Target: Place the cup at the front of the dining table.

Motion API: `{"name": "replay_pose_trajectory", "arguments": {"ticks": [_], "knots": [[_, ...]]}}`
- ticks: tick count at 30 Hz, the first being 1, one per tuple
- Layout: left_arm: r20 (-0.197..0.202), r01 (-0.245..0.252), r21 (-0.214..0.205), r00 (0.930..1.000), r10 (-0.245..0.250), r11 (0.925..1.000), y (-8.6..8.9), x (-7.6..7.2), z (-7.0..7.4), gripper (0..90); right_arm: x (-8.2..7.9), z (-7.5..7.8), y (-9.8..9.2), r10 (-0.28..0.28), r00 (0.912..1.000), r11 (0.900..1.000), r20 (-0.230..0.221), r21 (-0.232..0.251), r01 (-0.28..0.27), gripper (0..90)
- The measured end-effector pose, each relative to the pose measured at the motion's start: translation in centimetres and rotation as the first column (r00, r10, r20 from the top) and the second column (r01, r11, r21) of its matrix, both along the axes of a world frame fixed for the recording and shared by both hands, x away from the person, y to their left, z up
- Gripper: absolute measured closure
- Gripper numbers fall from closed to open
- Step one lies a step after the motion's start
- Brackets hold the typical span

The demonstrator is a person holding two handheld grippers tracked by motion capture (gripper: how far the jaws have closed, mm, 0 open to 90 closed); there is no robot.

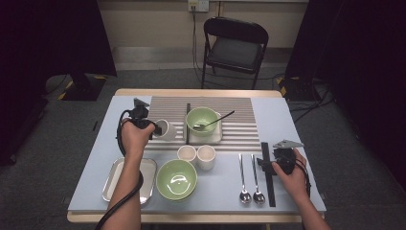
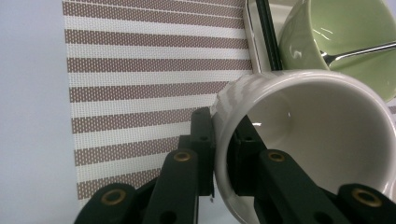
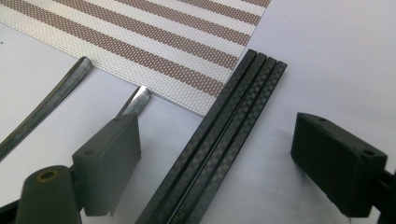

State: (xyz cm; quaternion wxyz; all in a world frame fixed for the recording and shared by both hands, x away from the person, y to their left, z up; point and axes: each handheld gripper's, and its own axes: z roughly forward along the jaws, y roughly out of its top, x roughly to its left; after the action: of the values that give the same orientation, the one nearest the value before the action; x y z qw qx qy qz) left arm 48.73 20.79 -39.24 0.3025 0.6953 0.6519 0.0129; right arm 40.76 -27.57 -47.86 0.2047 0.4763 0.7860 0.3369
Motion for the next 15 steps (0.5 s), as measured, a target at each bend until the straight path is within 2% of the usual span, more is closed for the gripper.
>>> {"name": "replay_pose_trajectory", "arguments": {"ticks": [15], "knots": [[-0.004,-0.016,-0.005,0.9999,0.016,0.9999,0.02,0.39,-0.49,82.6,0.0,0.0,0.0,0.0,1.0,1.0,0.0,0.0,0.0,14.9]]}}
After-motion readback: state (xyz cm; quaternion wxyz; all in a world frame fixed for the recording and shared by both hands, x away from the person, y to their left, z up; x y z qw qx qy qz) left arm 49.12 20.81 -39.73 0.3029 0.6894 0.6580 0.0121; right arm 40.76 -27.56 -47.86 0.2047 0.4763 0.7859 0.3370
